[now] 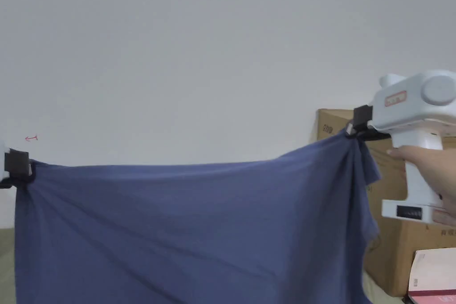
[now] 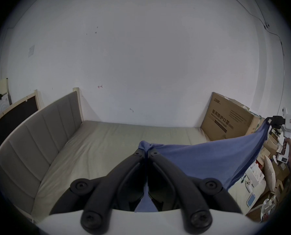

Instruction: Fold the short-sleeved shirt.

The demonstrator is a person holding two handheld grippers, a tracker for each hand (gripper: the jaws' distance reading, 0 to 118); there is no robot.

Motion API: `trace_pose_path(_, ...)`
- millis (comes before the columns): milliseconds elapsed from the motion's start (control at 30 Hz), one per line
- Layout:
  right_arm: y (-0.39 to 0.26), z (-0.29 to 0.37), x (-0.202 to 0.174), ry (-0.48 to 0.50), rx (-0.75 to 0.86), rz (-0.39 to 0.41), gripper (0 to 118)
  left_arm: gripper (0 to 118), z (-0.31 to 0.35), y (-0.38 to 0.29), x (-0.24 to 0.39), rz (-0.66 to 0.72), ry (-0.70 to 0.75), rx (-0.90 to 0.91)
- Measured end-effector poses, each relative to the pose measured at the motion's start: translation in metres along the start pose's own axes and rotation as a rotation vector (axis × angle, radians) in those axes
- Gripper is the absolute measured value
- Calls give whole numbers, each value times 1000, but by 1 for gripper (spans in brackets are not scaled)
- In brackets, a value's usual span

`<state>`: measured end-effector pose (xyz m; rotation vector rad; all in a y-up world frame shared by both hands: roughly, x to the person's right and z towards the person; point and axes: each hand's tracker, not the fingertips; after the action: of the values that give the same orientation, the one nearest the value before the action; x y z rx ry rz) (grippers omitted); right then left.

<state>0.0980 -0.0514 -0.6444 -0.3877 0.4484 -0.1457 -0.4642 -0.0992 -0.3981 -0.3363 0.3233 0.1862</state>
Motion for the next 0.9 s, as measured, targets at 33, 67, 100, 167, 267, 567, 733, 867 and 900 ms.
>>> trace_pose_path(33, 7, -7, -3, -13, 12, -1, 0, 1, -6, 7, -1, 10, 5, 8)
trace_pose_path(67, 15, -16, -8, -31, 24, -1, 0, 1, -13, 14, -2, 24, 8, 16)
trace_pose_path(100, 23, -26, -8, -32, 31, -1, 0, 1, -20, 19, -3, 30, 5, 23)
trace_pose_path(167, 37, -40, -19, -42, 51, 18, 0, 1, -34, 27, -4, 35, 19, 31)
trace_pose_path(267, 56, -59, -30, -54, 85, 57, 0, 1, -51, 38, -5, 41, 38, 47)
trace_pose_path(567, 92, -76, -42, -95, 203, 100, 0, 1, -78, 76, -3, 65, 62, 179)
trace_pose_path(733, 63, -96, -33, -112, 200, 114, 0, 1, -97, 61, 2, 69, 61, 186)
trace_pose_path(867, -20, -131, -7, -125, 64, 71, 0, 1, -128, -8, -4, 115, 64, 39)
trace_pose_path(900, -54, -140, 2, -134, 5, 52, 0, 1, -136, -37, -6, 127, 59, -16)
